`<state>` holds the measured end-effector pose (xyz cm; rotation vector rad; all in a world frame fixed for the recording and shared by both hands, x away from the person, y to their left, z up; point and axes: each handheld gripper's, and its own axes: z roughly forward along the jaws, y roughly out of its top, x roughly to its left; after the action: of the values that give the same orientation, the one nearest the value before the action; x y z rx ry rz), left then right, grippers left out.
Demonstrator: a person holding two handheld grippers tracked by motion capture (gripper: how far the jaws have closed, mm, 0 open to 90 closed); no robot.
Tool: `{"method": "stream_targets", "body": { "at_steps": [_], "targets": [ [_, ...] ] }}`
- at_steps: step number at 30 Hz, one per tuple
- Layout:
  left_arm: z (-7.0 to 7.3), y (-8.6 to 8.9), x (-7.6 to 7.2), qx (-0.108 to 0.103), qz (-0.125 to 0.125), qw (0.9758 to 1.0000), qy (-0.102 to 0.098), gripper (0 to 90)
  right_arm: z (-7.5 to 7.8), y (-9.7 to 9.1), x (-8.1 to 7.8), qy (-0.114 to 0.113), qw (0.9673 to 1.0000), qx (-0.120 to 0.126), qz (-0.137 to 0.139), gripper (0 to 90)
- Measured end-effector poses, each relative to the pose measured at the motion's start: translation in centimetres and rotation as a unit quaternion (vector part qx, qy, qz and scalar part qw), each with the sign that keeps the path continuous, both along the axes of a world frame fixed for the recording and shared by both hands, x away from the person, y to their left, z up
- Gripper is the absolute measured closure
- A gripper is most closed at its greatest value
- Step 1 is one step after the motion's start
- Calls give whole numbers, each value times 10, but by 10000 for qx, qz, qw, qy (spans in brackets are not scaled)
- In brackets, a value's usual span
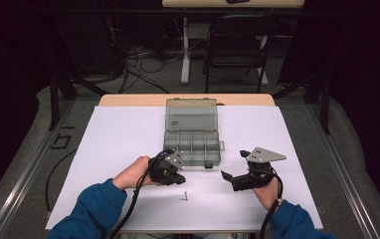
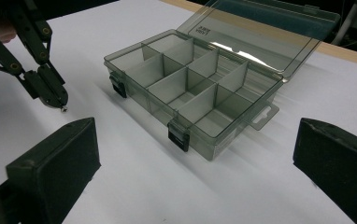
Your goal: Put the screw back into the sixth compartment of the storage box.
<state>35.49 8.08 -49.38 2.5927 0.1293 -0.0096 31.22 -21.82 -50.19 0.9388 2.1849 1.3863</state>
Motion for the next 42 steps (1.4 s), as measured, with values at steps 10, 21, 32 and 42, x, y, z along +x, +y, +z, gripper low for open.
{"method": "stream_targets", "body": {
  "at_steps": [10,21,32,42],
  "targets": [
    [10,-6,10,99,6,9999,-80,869,0,-2,-1,3,10000,27,-17,0],
    [24,-5,21,141,46,9997,-191,868,0,-2,-1,31,10000,-12,-45,0],
    [27,-2,35,141,217,9995,-198,867,-2,-4,-1,30,10000,-5,-72,0],
    [36,-4,48,215,326,9987,-323,867,-2,-4,-1,33,10000,0,-90,0]
  ]
}}
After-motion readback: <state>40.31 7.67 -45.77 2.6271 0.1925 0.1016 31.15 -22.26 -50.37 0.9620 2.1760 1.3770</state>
